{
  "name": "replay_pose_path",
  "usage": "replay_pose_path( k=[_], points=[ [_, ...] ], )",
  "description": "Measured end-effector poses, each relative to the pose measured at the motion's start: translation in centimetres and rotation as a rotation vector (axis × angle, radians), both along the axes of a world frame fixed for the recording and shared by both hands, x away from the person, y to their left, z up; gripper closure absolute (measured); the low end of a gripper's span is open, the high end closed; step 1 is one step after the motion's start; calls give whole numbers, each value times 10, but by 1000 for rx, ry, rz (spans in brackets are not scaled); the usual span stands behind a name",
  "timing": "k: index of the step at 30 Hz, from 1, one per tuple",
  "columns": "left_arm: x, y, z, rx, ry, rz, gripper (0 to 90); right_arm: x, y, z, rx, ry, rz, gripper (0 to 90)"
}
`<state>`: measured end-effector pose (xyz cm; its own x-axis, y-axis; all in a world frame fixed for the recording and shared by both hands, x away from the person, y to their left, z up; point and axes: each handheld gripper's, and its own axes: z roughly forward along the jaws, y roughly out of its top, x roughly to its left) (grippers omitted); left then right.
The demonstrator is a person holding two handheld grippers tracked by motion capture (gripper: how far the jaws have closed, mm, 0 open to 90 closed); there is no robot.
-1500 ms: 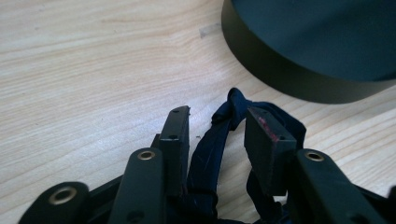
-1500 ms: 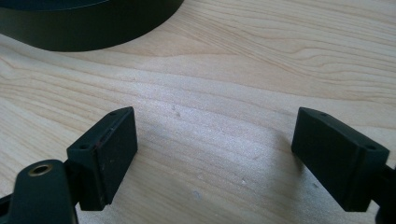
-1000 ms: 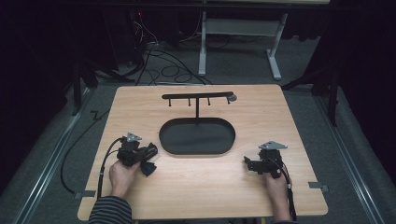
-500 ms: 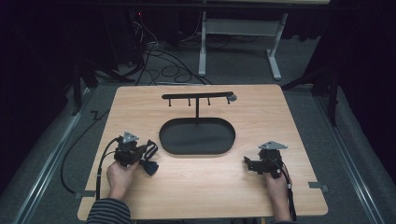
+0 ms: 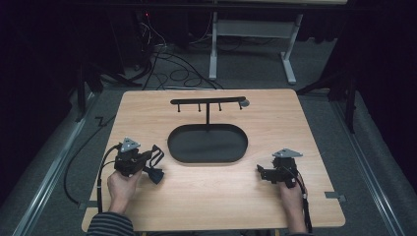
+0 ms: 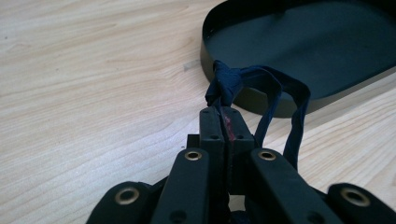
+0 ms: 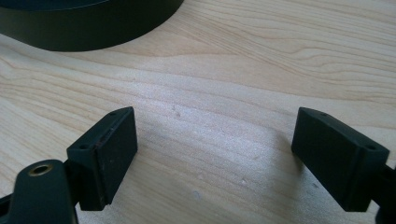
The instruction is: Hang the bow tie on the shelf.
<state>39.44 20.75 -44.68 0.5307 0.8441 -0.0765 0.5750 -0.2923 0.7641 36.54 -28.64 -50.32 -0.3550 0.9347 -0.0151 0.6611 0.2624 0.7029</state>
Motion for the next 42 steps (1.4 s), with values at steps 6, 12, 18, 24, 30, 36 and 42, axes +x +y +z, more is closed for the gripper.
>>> replay_pose_path(
  k=[6, 12, 18, 24, 30, 36, 42],
  points=[
    [-1, -4, 10, -25, -17, -18, 885, 0, 0, 0, 0, 0, 0, 154],
    [-2, -8, 19, -23, -38, -29, 885, 0, 0, 0, 0, 0, -1, 154],
    [-2, -13, 32, -25, -62, -40, 885, 0, 0, 0, 2, 2, -2, 154],
    [0, -17, 36, -26, -71, -50, 885, 0, 0, 0, 1, 2, -2, 154],
    [1, -23, 42, -19, -85, -68, 885, 0, 0, 0, 2, 2, -3, 154],
    [5, -29, 47, -10, -84, -91, 885, 0, 0, 0, 1, 2, -2, 154],
    [7, -35, 52, -23, -96, -105, 885, 0, 0, 0, 1, 2, -3, 154]
  ],
)
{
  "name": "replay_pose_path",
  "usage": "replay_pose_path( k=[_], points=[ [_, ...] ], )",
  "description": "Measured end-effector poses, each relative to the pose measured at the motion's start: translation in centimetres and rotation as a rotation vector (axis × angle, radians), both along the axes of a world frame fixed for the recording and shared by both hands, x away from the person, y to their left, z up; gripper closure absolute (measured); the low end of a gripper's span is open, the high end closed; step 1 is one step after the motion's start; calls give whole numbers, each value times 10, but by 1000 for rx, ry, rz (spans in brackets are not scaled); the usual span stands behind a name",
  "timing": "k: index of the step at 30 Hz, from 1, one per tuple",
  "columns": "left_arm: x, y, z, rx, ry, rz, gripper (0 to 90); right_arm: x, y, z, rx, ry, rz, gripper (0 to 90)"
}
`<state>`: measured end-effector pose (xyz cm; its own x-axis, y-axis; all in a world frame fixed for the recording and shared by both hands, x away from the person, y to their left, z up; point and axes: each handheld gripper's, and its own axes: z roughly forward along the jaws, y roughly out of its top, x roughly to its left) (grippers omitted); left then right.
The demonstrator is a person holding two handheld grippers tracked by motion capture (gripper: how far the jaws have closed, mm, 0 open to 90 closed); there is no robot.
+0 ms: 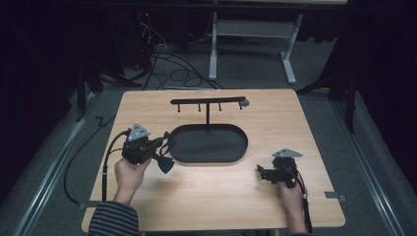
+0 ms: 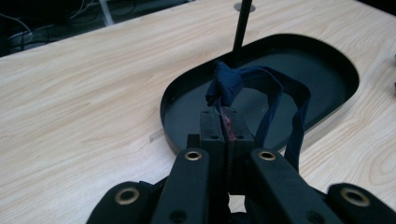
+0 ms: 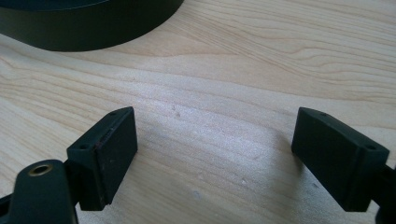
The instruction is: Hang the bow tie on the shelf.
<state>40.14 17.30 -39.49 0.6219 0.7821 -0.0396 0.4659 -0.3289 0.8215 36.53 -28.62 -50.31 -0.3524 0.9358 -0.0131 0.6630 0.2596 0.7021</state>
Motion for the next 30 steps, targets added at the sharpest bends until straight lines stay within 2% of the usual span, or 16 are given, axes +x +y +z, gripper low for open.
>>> replay_pose_path(
  k=[6, 19, 30],
  points=[
    [4, -3, 5, 9, 6, -13, 885, 0, 0, 0, 0, 0, 0, 154],
    [11, -17, 20, 15, -20, -33, 886, 0, 0, 0, 0, 0, 0, 154],
    [17, -24, 30, -26, -46, -28, 887, 0, 0, 0, 2, 0, -1, 154]
  ],
)
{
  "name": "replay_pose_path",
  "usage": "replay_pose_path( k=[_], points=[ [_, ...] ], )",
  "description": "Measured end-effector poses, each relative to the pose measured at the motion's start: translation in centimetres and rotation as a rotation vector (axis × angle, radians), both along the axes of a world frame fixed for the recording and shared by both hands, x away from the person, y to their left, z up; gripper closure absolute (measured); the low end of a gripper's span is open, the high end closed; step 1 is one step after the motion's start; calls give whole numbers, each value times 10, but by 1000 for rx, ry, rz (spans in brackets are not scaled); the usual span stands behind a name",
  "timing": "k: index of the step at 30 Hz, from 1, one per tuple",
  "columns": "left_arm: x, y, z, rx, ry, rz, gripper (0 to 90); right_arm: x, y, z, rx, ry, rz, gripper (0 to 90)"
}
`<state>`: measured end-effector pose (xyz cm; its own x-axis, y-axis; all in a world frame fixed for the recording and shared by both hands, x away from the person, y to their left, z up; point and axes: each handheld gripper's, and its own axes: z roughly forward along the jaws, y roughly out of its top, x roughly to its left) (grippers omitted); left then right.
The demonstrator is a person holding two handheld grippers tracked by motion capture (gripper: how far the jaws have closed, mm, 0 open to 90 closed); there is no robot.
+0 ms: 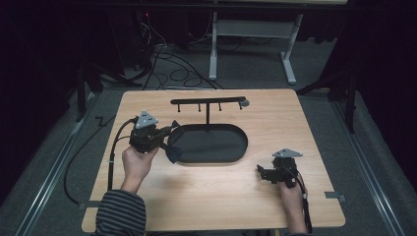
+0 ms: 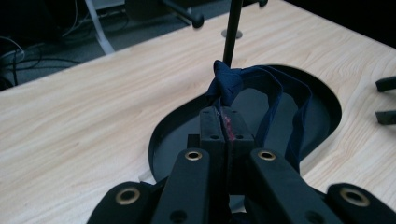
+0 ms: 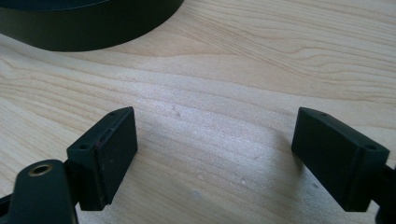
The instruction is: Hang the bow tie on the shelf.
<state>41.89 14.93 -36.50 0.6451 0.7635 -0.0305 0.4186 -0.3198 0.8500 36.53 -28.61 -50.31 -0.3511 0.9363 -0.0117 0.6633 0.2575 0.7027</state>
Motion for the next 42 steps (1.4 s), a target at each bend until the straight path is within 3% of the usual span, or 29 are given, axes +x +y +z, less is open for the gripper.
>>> replay_pose_path(
  k=[10, 16, 21, 42],
  points=[
    [10, -10, 15, -1, -24, -2, 887, 0, 0, 0, 0, 0, 0, 154],
    [17, -13, 22, -27, -31, 25, 887, 0, 0, 0, 0, 0, 0, 154],
    [24, -18, 27, 0, -44, 45, 887, 0, 0, 0, 0, 0, 0, 154],
    [40, -27, 19, 49, -63, 112, 884, 0, 0, 0, 0, 0, 0, 154]
  ],
)
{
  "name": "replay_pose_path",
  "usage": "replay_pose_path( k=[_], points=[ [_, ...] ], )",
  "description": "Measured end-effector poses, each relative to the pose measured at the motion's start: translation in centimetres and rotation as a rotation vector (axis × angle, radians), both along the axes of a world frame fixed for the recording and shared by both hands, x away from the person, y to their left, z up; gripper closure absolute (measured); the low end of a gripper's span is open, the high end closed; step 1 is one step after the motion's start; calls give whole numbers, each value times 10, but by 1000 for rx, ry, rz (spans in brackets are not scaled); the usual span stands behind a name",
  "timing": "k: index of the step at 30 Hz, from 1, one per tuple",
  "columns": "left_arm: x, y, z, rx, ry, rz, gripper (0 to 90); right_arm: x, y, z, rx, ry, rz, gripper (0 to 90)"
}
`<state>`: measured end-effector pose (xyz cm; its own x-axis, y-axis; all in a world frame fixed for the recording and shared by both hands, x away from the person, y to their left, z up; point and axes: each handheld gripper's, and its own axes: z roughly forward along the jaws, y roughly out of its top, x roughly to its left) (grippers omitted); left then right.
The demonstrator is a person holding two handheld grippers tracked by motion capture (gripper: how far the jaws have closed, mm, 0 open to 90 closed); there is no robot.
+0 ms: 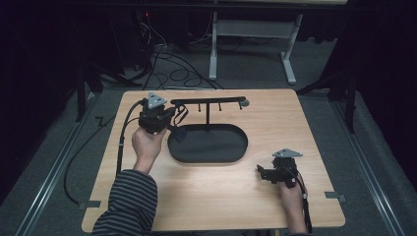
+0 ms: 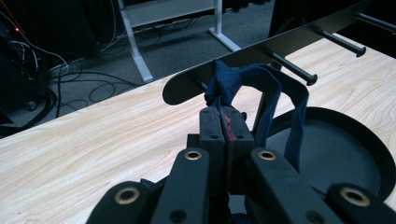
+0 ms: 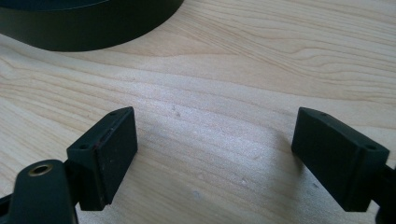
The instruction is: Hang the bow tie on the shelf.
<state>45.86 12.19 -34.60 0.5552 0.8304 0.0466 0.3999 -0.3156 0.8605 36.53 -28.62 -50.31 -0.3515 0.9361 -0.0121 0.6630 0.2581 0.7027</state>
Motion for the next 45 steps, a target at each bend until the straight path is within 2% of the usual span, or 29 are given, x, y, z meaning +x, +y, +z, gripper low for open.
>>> replay_pose_path(
  k=[12, 19, 24, 32, 45],
  points=[
    [1, -3, -3, 14, -2, 5, 865, 0, 0, 0, 0, 0, 0, 154],
    [6, -3, -8, 21, 18, 6, 868, 0, 0, 0, 0, 0, 0, 154],
    [8, -2, -7, 0, 23, 7, 863, 0, 0, 0, 0, 0, 0, 154],
    [6, 0, -7, -3, 22, 4, 848, 0, 0, 0, 0, 0, 0, 154],
    [0, 13, -6, -21, 40, 1, 768, 0, 0, 0, 0, 0, 0, 154]
  ],
)
